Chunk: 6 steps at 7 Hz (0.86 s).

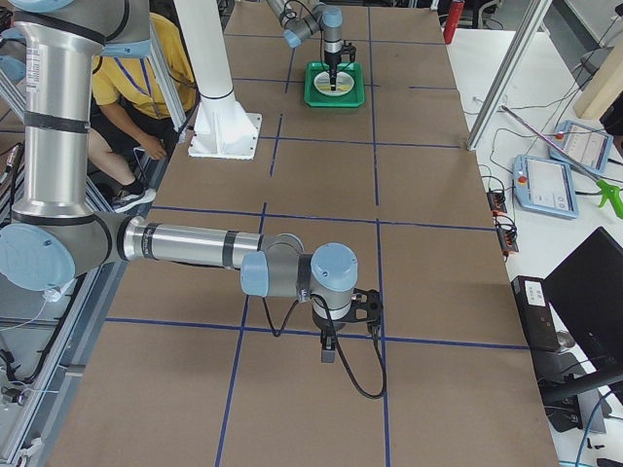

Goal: Place spoon
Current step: 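Lower the left gripper and close it on the yellow spoon handle, then carry the spoon off the plate and lower it onto the tray beside it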

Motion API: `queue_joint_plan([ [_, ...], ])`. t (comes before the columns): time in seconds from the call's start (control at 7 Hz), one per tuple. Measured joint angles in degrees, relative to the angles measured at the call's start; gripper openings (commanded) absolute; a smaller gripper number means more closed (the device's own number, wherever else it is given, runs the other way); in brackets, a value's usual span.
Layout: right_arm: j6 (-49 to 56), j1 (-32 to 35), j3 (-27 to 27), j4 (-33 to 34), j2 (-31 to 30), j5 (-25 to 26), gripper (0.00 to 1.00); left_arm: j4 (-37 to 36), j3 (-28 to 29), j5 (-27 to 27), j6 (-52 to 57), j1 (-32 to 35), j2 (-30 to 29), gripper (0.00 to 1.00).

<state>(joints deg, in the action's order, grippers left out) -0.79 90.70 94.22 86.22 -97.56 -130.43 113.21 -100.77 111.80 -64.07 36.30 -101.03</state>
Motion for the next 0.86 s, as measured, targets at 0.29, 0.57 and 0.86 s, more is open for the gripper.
queue_joint_plan([
  [0.29, 0.0, 0.0, 0.0, 0.0, 0.0, 0.0, 1.00, 0.0, -0.4, 0.0, 0.0, 0.1, 0.0, 0.00],
  [0.57, 0.0, 0.0, 0.0, 0.0, 0.0, 0.0, 1.00, -0.2, -1.4, -0.1, 0.0, 0.8, 0.5, 0.00],
  [0.86, 0.0, 0.0, 0.0, 0.0, 0.0, 0.0, 1.00, -3.3, -4.8, 0.0, 0.1, 2.6, 0.0, 0.00],
])
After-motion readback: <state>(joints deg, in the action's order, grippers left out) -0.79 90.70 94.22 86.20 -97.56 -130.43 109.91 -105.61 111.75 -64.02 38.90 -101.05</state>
